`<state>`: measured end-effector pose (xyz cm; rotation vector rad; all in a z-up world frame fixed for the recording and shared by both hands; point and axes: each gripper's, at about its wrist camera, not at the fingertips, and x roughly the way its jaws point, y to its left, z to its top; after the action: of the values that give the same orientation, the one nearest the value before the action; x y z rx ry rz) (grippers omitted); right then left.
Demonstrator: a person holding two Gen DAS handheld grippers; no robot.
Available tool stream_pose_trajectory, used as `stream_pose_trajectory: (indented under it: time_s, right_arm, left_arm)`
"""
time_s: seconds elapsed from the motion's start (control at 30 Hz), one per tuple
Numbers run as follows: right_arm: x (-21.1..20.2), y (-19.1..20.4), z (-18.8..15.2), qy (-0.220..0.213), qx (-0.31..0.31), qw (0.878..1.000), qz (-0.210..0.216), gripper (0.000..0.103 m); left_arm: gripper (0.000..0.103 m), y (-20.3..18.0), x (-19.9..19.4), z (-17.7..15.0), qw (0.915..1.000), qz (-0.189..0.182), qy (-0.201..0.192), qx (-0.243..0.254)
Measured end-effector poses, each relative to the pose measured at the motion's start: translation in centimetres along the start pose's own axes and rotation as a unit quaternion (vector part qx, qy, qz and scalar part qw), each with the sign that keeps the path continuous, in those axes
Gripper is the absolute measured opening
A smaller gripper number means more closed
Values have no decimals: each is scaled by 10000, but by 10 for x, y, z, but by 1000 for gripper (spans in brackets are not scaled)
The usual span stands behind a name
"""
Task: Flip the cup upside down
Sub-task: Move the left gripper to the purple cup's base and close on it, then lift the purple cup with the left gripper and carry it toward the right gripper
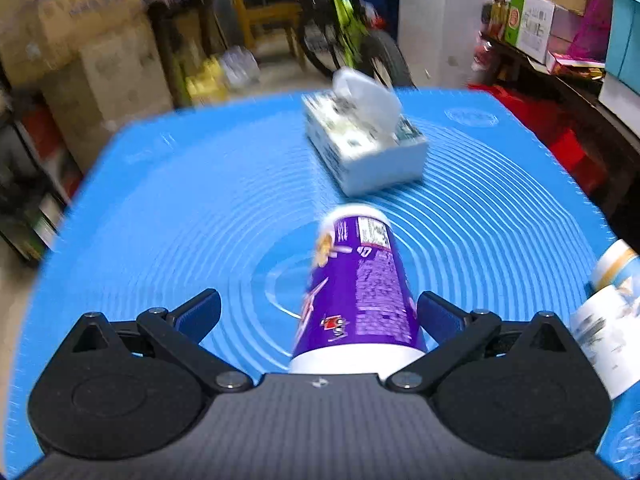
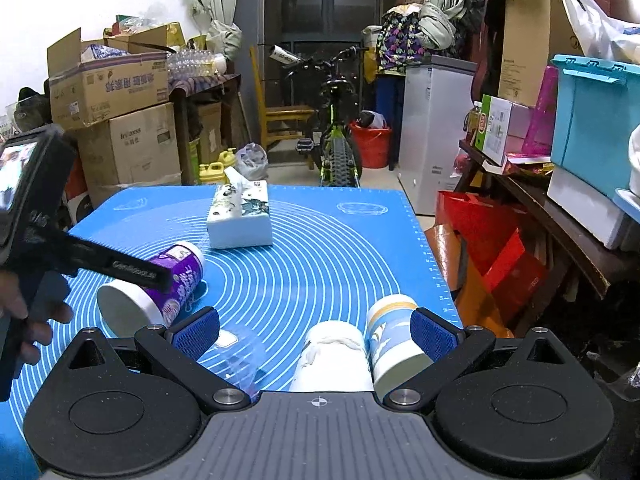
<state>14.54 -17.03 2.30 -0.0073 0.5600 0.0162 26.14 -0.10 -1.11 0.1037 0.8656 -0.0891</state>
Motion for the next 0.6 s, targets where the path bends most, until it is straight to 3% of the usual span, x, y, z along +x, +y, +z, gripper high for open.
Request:
stream_pose_trajectory:
  time_s: [0.2, 0.23, 0.27, 0.33, 0.47, 0.6]
  right_arm:
    - [5, 0, -5, 68, -45, 10000, -25, 101]
    - [5, 0, -5, 70, -47, 10000, -32, 101]
    - [4, -1, -5, 69, -50, 10000, -37, 101]
    - [3, -2, -6, 65, -60, 9999, -60, 101]
    - [-2, -3, -6, 45, -51, 9999, -77, 101]
    - [-10, -1, -7, 25, -91, 9999, -55, 101]
  left_arm:
    - [102, -4, 20, 6, 9985, -226, 477, -122]
    - [98, -4, 23, 6, 9982, -250, 517, -153]
    - [86, -2, 23, 6, 9976, -352, 547, -250]
    - [72, 0, 23, 7, 9944, -688, 628, -495]
    - [71, -4, 14, 7, 9968, -420, 599, -311]
    - [71, 7, -7, 3, 9964, -457, 460, -537]
